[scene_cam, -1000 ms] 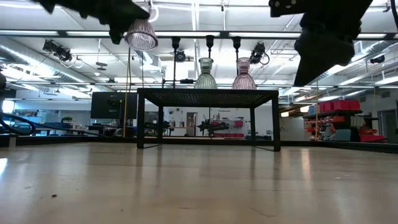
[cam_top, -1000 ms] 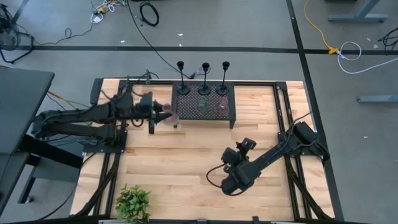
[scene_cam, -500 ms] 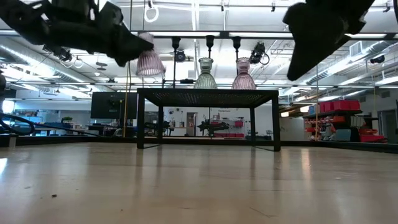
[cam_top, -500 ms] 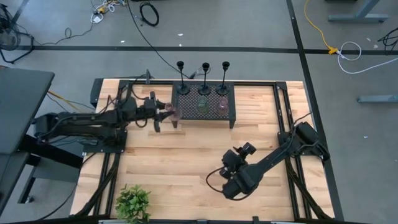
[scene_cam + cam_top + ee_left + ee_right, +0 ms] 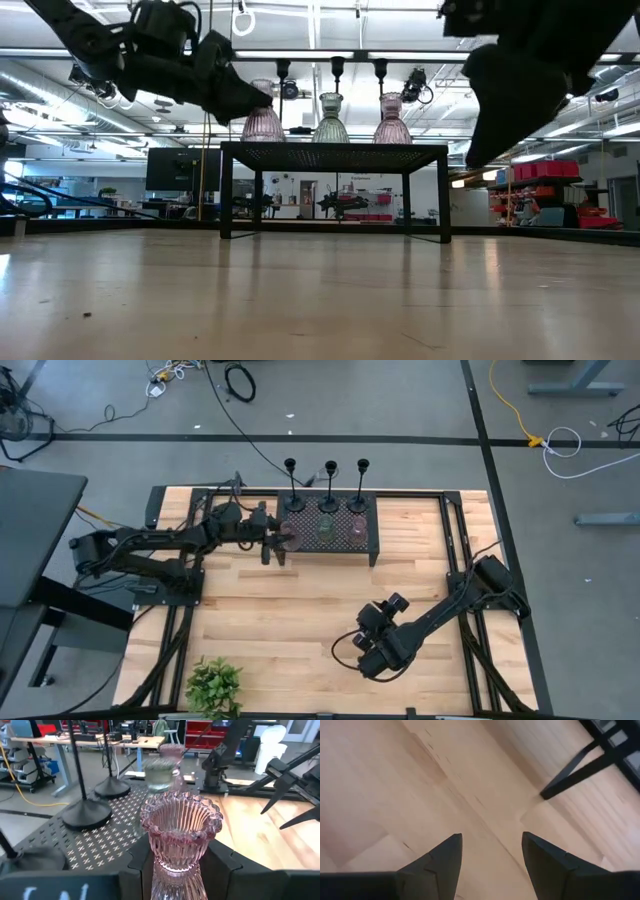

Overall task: Pick & Place candle stick holders
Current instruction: Put the purple glass candle holder on the shelf aligned with the other green and purple glass candle holders

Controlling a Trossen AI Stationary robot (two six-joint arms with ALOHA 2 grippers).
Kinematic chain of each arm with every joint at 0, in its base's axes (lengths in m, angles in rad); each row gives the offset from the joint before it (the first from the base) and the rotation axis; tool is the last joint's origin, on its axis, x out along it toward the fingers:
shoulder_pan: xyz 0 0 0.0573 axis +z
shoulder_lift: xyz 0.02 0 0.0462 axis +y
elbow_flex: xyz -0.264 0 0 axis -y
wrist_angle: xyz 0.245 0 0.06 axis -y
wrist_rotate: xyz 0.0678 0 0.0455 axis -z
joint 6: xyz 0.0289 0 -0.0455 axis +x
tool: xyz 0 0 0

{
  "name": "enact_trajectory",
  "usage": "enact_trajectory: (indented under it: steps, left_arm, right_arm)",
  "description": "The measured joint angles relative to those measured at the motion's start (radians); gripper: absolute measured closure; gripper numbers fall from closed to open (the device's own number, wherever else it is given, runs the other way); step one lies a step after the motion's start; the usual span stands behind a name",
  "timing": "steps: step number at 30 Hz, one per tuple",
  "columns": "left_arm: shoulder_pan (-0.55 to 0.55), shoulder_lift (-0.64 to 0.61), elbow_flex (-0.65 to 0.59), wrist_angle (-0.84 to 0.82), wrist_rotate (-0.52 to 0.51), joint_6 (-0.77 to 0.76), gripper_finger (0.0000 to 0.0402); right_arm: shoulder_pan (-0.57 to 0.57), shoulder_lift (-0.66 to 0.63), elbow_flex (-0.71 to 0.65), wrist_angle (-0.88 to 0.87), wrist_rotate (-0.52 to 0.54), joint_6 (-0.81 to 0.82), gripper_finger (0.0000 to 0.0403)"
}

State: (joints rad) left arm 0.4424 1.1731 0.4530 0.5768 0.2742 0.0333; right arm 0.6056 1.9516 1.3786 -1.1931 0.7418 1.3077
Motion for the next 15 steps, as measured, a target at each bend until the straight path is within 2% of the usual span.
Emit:
enact_trajectory:
  steps: [4, 7, 15]
  left_arm:
    - [0.029, 0.023, 0.000, 0.008, 0.007, 0.000, 0.0281]
    - [0.048, 0.025, 0.001, 0.015, 0.010, 0.008, 0.0281]
    - [0.071, 0.025, 0.001, 0.078, 0.055, 0.002, 0.0281]
  right_arm:
    - [-0.008, -0.024, -0.051, 0.061, -0.004, 0.011, 0.0198]
    - [-0.020, -0.068, -0.110, 0.176, 0.003, -0.027, 0.0198]
    - [-0.066, -0.186, -0.318, 0.667, -0.001, -0.262, 0.0198]
